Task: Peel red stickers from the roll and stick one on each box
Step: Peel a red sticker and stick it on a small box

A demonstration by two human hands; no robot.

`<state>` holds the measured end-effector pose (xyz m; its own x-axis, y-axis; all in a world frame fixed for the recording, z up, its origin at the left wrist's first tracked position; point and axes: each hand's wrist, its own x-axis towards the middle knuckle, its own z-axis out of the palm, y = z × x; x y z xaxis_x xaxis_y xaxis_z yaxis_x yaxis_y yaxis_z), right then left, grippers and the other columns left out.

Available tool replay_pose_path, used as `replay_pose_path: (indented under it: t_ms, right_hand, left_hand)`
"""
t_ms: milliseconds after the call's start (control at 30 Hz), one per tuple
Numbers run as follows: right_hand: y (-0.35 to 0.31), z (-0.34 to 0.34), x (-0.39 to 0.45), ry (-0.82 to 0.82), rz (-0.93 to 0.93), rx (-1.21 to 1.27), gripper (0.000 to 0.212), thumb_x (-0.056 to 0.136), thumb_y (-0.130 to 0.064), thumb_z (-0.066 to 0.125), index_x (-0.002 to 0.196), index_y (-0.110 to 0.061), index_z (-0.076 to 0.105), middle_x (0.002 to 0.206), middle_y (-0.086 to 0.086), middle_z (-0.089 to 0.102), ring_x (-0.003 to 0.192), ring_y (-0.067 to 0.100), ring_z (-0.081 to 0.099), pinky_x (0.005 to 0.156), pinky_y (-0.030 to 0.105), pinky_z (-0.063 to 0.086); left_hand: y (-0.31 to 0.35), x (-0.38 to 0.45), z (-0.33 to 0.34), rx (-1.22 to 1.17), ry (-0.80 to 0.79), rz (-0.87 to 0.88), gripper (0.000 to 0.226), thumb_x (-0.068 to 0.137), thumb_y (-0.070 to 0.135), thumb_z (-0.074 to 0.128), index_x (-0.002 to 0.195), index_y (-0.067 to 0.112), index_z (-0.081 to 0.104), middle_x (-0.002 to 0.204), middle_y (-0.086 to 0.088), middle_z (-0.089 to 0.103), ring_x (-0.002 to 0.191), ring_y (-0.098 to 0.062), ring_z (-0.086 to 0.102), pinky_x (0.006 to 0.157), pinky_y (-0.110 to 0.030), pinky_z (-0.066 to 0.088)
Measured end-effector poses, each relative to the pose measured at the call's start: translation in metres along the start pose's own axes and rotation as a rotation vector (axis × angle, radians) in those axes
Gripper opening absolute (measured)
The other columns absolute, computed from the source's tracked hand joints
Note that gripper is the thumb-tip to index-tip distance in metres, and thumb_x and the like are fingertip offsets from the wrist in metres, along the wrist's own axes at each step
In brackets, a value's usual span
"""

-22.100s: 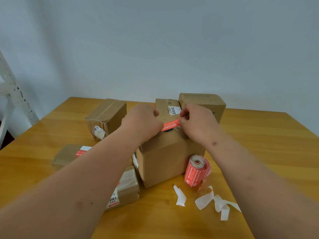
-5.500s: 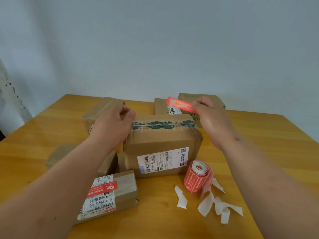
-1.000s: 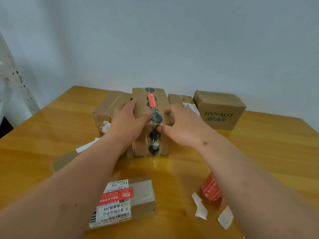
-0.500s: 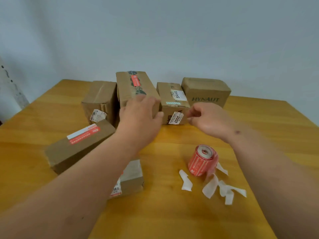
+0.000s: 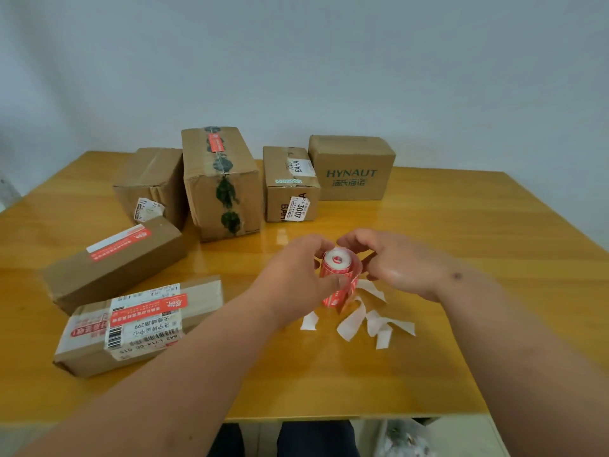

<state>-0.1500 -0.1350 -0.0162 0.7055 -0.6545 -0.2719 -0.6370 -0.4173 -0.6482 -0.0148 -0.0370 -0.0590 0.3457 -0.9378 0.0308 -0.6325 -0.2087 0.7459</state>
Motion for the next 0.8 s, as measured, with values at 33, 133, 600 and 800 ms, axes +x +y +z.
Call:
replay_pose_path:
  t_ms: [33,133,600,800]
  right_hand:
    - [0.001,0.0,-0.003,-0.005,-0.014,-0.008,0.052,0.089,-0.002,0.052,0.133,-0.03,0.047,0.127,-0.011,0.056,0.11,0.013,0.057,0.092,0.032,0.048]
    - [0.007,0.003,-0.008,0.016,-0.046,-0.031,0.055,0.089,-0.012,0.061,0.135,-0.031,0.04,0.121,-0.011,0.057,0.098,0.011,0.062,0.081,0.028,0.051]
    - [0.031,0.034,-0.02,0.384,-0.279,-0.157,0.023,0.082,-0.015,0.07,0.085,-0.03,0.052,0.102,-0.008,0.046,0.094,0.01,0.051,0.078,0.023,0.043]
    - [0.024,0.037,-0.023,0.357,-0.309,-0.177,0.02,0.084,-0.013,0.068,0.083,-0.026,0.054,0.103,-0.006,0.046,0.099,0.012,0.049,0.079,0.023,0.041]
  left_hand:
    - [0.001,0.0,0.0,-0.006,0.01,-0.005,0.04,0.085,0.035,0.072,0.122,0.034,0.055,0.114,0.017,0.06,0.101,-0.003,0.055,0.073,-0.019,0.045]
    - [-0.001,0.0,0.0,-0.033,0.028,-0.023,0.039,0.093,0.028,0.063,0.13,0.031,0.051,0.12,0.017,0.061,0.109,-0.004,0.056,0.079,-0.019,0.045]
    - [0.003,-0.032,0.017,0.031,0.07,-0.018,0.018,0.091,0.047,0.058,0.086,0.031,0.063,0.084,0.013,0.06,0.076,-0.006,0.055,0.061,-0.022,0.043]
    - [0.008,-0.035,0.024,-0.05,0.098,-0.027,0.004,0.089,0.028,0.065,0.086,0.03,0.066,0.077,0.007,0.064,0.07,-0.009,0.056,0.064,-0.032,0.049]
